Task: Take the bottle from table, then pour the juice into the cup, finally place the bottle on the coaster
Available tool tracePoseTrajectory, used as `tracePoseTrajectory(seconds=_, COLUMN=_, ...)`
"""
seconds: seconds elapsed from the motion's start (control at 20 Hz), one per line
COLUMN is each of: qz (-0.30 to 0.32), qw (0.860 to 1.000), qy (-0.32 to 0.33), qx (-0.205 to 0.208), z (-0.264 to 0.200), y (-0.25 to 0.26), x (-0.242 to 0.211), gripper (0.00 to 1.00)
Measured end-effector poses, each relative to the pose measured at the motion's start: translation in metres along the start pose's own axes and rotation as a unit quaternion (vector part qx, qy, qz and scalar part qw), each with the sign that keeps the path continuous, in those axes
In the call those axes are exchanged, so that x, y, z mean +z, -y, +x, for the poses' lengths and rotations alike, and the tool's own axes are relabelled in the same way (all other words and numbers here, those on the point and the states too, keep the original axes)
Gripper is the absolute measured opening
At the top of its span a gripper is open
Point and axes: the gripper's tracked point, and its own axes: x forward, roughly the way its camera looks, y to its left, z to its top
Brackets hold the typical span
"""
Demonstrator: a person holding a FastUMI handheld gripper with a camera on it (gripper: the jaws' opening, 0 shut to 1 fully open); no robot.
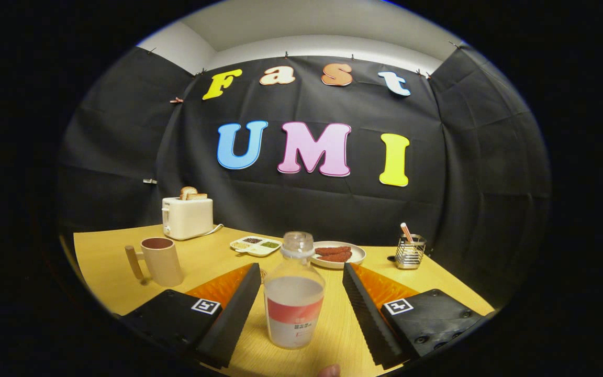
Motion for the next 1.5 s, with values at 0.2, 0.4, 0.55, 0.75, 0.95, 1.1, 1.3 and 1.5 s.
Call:
tracePoseTrajectory(seconds=0.2, qz=-0.004, qw=1.000, qy=-0.014, qx=-0.011, z=0.004, y=-0.002, x=-0.028, gripper=0.97)
tracePoseTrajectory(seconds=0.4, qz=0.008, qw=1.000, qy=-0.022, qx=-0.018, z=0.025, y=-0.005, x=-0.036, gripper=0.97)
tracePoseTrajectory(seconds=0.55, qz=0.003, qw=0.999, qy=-0.034, qx=-0.020, z=0.034, y=-0.008, x=-0.036, gripper=0.79)
tracePoseTrajectory(seconds=0.75, qz=-0.022, qw=0.999, qy=-0.040, qx=-0.026, z=0.031, y=-0.009, x=-0.022, gripper=0.75)
tracePoseTrajectory(seconds=0.95, qz=-0.065, qw=0.997, qy=-0.037, qx=-0.016, z=0.030, y=-0.018, x=0.016, gripper=0.74)
tracePoseTrajectory(seconds=1.1, qz=-0.078, qw=0.996, qy=-0.036, qx=-0.008, z=0.034, y=-0.031, x=0.053, gripper=0.74)
tracePoseTrajectory(seconds=1.3, qz=-0.100, qw=0.995, qy=-0.021, qx=-0.019, z=0.041, y=-0.043, x=0.104, gripper=0.73)
tracePoseTrajectory(seconds=1.5, qz=-0.128, qw=0.990, qy=-0.044, qx=-0.034, z=0.041, y=-0.056, x=0.117, gripper=0.73)
